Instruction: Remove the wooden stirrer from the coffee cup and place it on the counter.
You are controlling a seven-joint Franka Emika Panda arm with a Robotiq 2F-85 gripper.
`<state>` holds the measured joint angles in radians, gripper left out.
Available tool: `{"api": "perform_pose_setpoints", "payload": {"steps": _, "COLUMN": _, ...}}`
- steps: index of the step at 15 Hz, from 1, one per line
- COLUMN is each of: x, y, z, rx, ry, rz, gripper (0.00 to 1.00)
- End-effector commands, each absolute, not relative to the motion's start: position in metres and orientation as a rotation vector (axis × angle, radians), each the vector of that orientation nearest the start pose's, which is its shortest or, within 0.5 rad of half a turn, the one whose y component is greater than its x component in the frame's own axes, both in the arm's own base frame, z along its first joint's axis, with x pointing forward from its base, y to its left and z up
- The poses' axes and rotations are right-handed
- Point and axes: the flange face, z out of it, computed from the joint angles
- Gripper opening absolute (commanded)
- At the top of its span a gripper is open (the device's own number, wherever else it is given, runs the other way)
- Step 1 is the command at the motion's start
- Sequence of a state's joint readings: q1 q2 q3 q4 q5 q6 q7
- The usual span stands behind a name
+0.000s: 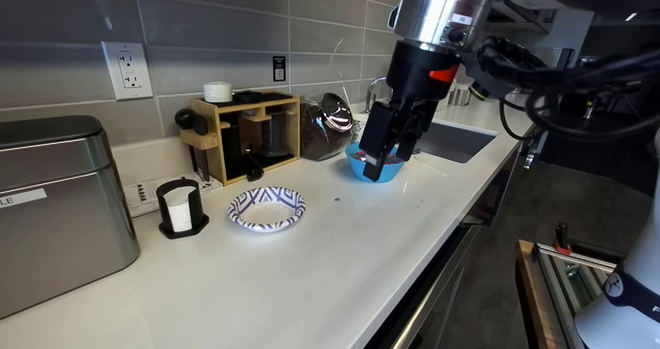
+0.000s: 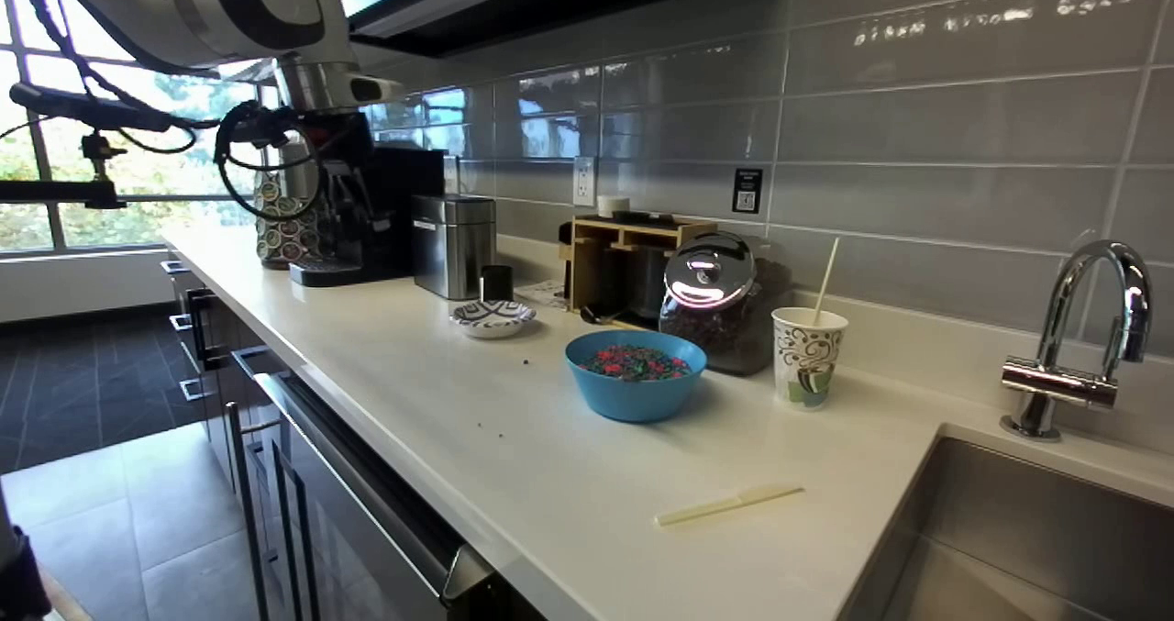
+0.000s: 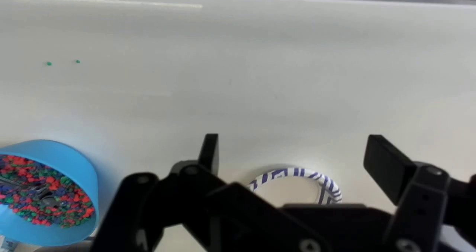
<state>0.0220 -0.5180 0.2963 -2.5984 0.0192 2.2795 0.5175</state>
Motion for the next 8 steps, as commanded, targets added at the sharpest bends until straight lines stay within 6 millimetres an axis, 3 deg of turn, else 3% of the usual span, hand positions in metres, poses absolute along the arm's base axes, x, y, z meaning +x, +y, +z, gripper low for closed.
{"api": "perform_pose_setpoints", "payload": {"steps": 1, "x": 0.399, "y": 0.064, "z": 0.451, "rx": -3.1, "ry": 0.465, "rz": -0.406, "gripper": 1.0}}
{"api": "perform_pose_setpoints", "payload": {"steps": 5, "x": 0.404, "y": -0.007, "z": 0.458, "rx": -3.047, "ry": 0.568, "rz": -0.465, "gripper": 1.0}}
{"api": "perform_pose_setpoints", "payload": {"steps": 8, "x": 0.403, "y": -0.052, "z": 0.463, "rx": -3.031, "ry": 0.653, "rz": -0.63, "gripper": 1.0}}
